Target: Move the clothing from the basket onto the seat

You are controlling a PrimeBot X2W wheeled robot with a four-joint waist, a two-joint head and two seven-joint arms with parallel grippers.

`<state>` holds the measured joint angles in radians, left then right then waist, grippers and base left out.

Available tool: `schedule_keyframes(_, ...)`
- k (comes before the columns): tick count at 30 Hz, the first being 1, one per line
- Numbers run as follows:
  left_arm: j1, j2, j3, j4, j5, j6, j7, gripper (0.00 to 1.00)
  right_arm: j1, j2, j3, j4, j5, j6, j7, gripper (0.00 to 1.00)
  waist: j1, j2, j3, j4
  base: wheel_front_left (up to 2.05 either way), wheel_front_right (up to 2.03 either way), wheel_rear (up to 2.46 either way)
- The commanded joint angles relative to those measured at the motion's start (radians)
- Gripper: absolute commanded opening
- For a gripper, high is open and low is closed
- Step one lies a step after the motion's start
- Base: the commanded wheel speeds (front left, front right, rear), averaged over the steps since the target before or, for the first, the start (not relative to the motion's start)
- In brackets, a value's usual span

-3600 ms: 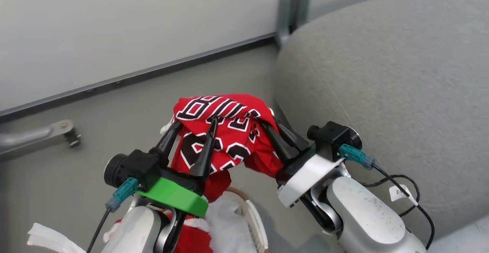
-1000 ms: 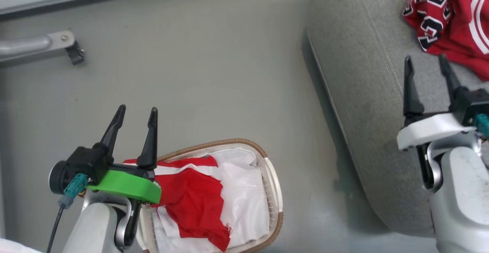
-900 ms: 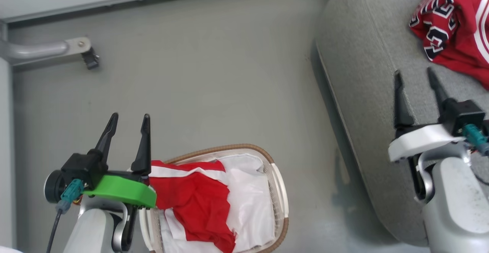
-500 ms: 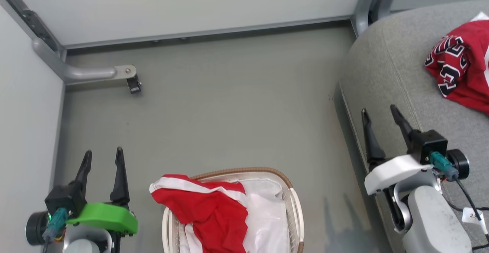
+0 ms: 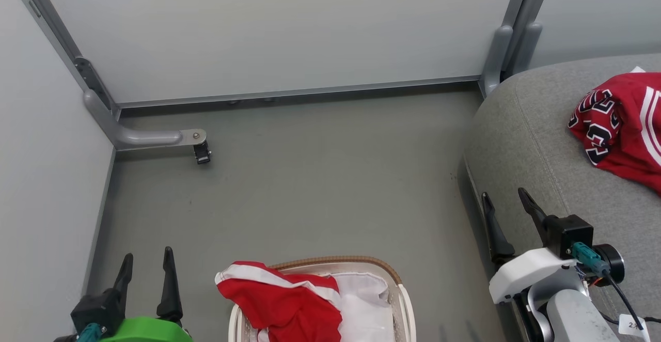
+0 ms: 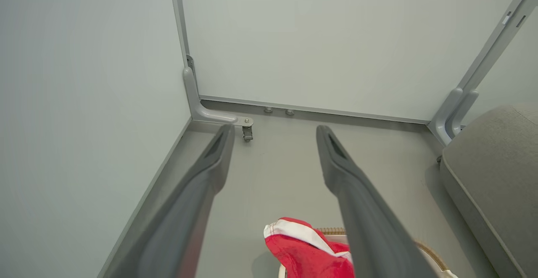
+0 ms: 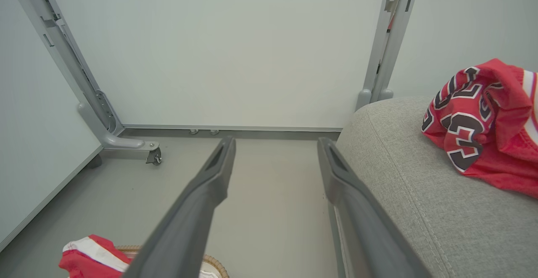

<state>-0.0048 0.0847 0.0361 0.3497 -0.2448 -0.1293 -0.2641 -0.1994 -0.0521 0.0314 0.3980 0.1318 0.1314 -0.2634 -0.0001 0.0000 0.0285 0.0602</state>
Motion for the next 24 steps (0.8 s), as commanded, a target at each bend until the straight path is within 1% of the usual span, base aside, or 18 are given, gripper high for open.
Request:
schedule_keyframes(1, 0.011, -0.001, -0.009, 0.005, -0.007, -0.003, 0.000, 1.00, 0.007, -0.002, 0.000, 0.002, 0.003, -0.001, -0.002, 1.00, 0.0001, 0.0000, 0.006, -0.003, 0.00, 0.00, 0.00)
schedule_keyframes(6, -0.018, 0.001, -0.072, 0.038, -0.029, -0.003, 0.000, 1.00, -0.026, -0.002, 0.001, -0.007, -0.003, -0.001, -0.002, 1.00, 0.0001, 0.0000, 0.045, -0.016, 0.00, 0.00, 0.00)
schedule_keyframes(9, -0.050, 0.013, -0.134, 0.071, -0.044, -0.003, 0.000, 1.00, -0.050, -0.002, 0.011, -0.014, -0.011, -0.001, -0.002, 1.00, 0.0001, 0.0000, 0.089, -0.032, 0.00, 0.00, 0.00)
schedule_keyframes(14, -0.095, 0.019, -0.215, 0.129, -0.100, -0.003, 0.000, 1.00, -0.100, -0.002, 0.031, -0.022, -0.019, -0.001, -0.002, 1.00, 0.0001, 0.0000, 0.169, -0.068, 0.00, 0.00, 0.00)
schedule_keyframes(18, -0.158, 0.034, -0.320, 0.211, -0.138, -0.003, 0.000, 1.00, -0.142, -0.001, 0.039, -0.038, -0.031, -0.001, -0.002, 1.00, 0.0001, 0.0000, 0.244, -0.095, 0.00, 0.00, 0.00)
schedule_keyframes(21, -0.220, 0.050, -0.410, 0.313, -0.154, -0.003, 0.000, 1.00, -0.177, -0.001, 0.046, -0.049, -0.040, -0.001, -0.002, 1.00, 0.0001, 0.0000, 0.303, -0.116, 0.00, 0.00, 0.00)
schedule_keyframes(24, -0.288, 0.042, -0.474, 0.388, -0.173, -0.003, 0.000, 1.00, -0.210, 0.000, 0.059, -0.063, -0.038, -0.001, -0.002, 1.00, 0.0001, 0.0000, 0.360, -0.140, 0.00, 0.00, 0.00)
